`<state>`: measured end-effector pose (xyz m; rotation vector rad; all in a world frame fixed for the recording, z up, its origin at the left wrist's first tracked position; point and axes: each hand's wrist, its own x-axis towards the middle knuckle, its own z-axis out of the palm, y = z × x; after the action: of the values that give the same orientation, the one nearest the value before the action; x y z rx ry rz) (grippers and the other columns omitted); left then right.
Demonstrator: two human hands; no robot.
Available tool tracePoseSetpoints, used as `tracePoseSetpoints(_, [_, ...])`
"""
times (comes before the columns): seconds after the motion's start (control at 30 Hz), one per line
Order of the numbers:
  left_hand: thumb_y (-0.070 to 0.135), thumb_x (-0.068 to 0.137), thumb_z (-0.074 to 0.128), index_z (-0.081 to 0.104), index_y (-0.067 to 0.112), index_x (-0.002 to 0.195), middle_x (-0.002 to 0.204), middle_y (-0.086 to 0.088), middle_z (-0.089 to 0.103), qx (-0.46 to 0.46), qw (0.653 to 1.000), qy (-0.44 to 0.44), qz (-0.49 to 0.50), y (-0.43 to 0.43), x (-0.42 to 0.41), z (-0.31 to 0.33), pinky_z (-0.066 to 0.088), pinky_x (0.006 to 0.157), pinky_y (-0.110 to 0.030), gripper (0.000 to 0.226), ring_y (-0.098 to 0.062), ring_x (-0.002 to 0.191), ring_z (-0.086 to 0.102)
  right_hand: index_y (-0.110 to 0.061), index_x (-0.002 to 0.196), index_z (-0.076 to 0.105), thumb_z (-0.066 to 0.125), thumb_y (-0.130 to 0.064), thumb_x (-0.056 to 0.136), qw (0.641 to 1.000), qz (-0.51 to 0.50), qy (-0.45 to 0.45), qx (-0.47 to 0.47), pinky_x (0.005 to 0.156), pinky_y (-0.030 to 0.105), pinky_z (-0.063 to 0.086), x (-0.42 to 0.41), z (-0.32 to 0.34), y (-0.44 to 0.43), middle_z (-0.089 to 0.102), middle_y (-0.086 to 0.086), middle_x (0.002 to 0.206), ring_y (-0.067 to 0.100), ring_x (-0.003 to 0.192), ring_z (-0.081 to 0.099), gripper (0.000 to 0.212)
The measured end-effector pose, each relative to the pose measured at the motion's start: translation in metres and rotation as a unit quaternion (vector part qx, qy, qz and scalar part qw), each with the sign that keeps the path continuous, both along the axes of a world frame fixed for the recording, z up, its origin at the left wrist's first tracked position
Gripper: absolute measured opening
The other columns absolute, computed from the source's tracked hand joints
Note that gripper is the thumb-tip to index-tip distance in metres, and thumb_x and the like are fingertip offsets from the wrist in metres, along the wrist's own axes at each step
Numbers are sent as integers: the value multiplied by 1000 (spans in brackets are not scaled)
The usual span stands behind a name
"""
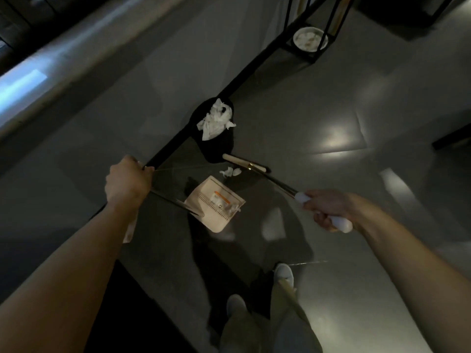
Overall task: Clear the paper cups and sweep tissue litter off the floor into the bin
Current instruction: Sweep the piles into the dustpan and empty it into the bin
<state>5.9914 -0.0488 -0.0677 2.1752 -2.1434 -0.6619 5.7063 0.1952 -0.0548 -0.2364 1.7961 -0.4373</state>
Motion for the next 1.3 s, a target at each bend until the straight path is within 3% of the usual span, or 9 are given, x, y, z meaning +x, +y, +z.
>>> tracePoseSetpoints(0.13, [30, 93, 55, 53, 7, 92, 91, -19, 62, 20, 999, 19, 44, 0, -4, 6, 58, 71, -49, 23, -36, 70, 66, -5, 118, 50, 49, -11, 98, 998, 60, -5, 4, 28, 11, 28, 3, 0, -3, 40, -4, 33, 3, 24, 36, 21])
tracePoseSetpoints(0.3, [30, 93, 55, 53, 9, 95, 91, -16, 62, 16, 998, 35, 52, 5, -6, 10, 59, 68, -46, 21, -33, 65, 66, -13, 135, 41, 70, -22, 84, 978, 204, 1, 36, 43, 21, 37, 14, -3, 11, 53, -1, 44, 8, 37, 47, 59])
tracePoseSetpoints(0.47, [30, 93, 55, 54, 11, 100, 96, -16, 62, 23, 997, 49, 55, 3, -6, 13, 59, 62, -43, 20, -32, 68, 67, -20, 137, 41, 63, -18, 86, 941, 327, 43, 72, 46, 18, 39, 32, 7, 29, 58, 1, 69, 9, 53, 48, 56])
tracePoseSetpoints(0.6, [29, 92, 56, 54, 11, 96, 95, -16, 64, 16, 997, 44, 53, 6, -7, 16, 59, 60, -40, 18, -32, 65, 67, -38, 136, 38, 55, 1, 90, 986, 124, -68, 85, 30, 13, 28, 13, 23, 39, 45, -1, 45, 5, 31, 36, 62])
tracePoseSetpoints(0.7, [30, 92, 55, 56, 9, 101, 94, -16, 65, 12, 998, 41, 49, 13, -4, 18, 57, 58, -38, 22, -31, 58, 66, -34, 123, 44, 50, 4, 93, 989, 19, -119, 87, 27, 9, 22, -10, 51, 47, 36, -3, 40, 2, 28, 27, 49])
tracePoseSetpoints(0.87, [32, 87, 61, 42, 6, 121, 103, -15, 62, 30, 990, 79, 115, 27, 1, 26, 51, 60, -36, 48, -31, 73, 67, -33, 116, 48, 44, 7, 94, 985, -64, -144, 67, 25, 8, 22, -19, 78, 62, 31, -1, 45, 1, 25, 27, 45])
tracePoseSetpoints(0.97, [31, 90, 57, 60, 0, 100, 92, -19, 67, 55, 990, 90, 92, 38, 2, 29, 48, 64, -34, 33, -30, 76, 64, -34, 133, 42, 38, 7, 96, 979, -123, -153, 54, 24, 7, 23, -21, 80, 69, 31, -3, 40, 1, 23, 28, 55])
tracePoseSetpoints(1.1, [29, 92, 55, 59, 6, 82, 79, -15, 65, 52, 991, 115, 32, 58, 4, 49, 57, 74, -42, 26, -32, 74, 66, -28, 146, 32, 37, 1, 99, 970, -167, -170, 51, 23, 7, 23, -15, 77, 67, 30, -4, 36, 1, 22, 28, 56])
tracePoseSetpoints(1.3, [28, 94, 54, 59, 9, 96, 72, -5, 61, -8, 989, 146, -26, 68, 4, 105, 46, 50, -27, 19, -18, 59, 59, -19, 143, 35, 39, -1, 98, 972, -176, -153, 22, 23, 9, 25, -9, 80, 58, 32, -2, 34, 1, 20, 29, 49])
